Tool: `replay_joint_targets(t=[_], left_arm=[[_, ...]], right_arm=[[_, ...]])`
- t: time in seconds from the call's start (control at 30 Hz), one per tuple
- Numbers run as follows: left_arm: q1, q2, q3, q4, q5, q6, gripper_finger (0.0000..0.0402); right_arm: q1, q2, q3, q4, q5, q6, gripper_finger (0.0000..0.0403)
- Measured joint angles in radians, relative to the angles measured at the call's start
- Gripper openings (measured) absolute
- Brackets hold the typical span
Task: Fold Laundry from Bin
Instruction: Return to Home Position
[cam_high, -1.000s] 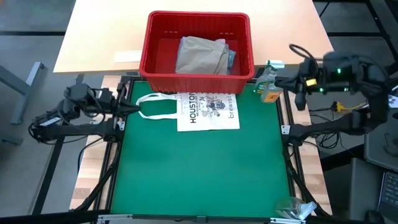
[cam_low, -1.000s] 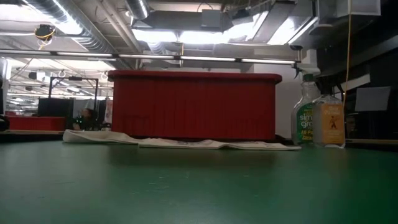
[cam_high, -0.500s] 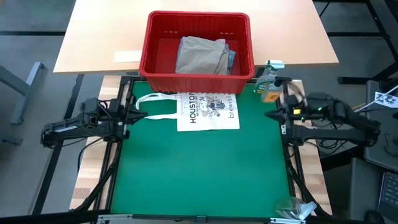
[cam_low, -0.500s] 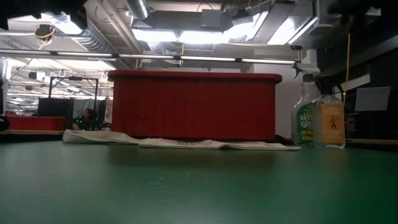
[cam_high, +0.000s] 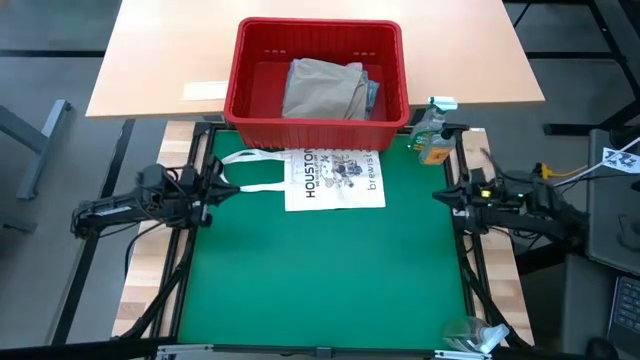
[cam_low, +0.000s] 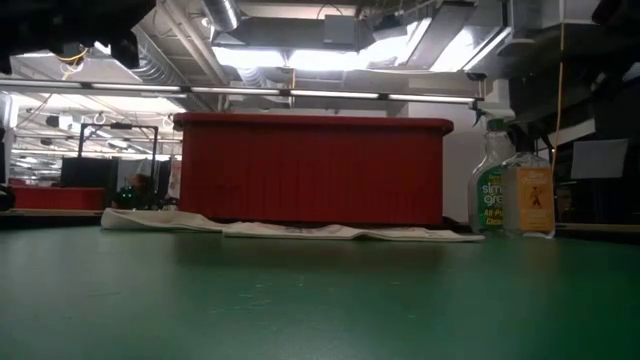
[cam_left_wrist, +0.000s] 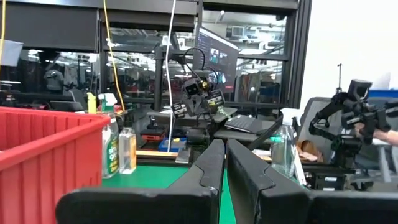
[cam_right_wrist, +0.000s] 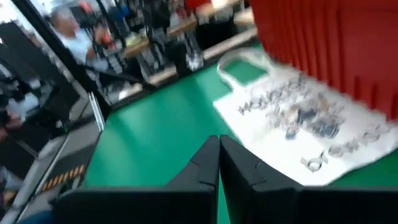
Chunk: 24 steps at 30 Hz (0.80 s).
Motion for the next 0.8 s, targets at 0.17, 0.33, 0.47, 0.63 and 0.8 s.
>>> replay_joint_targets(t=[0.17, 0.33, 0.47, 0.63, 0.8], left_arm=[[-0.02, -0.004, -0.078, 0.092, 0.0, -0.013, 0.0015], [-0.045, -0.004, -0.18, 0.233, -0.008, -0.021, 0.0015], [-0.068, -0.003, -0.199, 0.271, -0.014, -0.013, 0.0015], [-0.074, -0.002, -0.199, 0.266, -0.017, 0.001, 0.0015], [-0.074, -0.002, -0.199, 0.266, -0.023, 0.011, 0.0015]], right_arm=[[0.0, 0.01, -0.023, 0.005, -0.011, -0.03, 0.0014], [-0.001, 0.001, -0.044, 0.038, -0.012, -0.021, 0.0014], [-0.001, 0.001, -0.093, 0.16, -0.007, -0.019, 0.0014], [-0.001, 0.001, -0.225, 0.359, -0.058, -0.024, 0.0014], [-0.001, 0.001, -0.361, 0.544, -0.08, 0.026, 0.0014]])
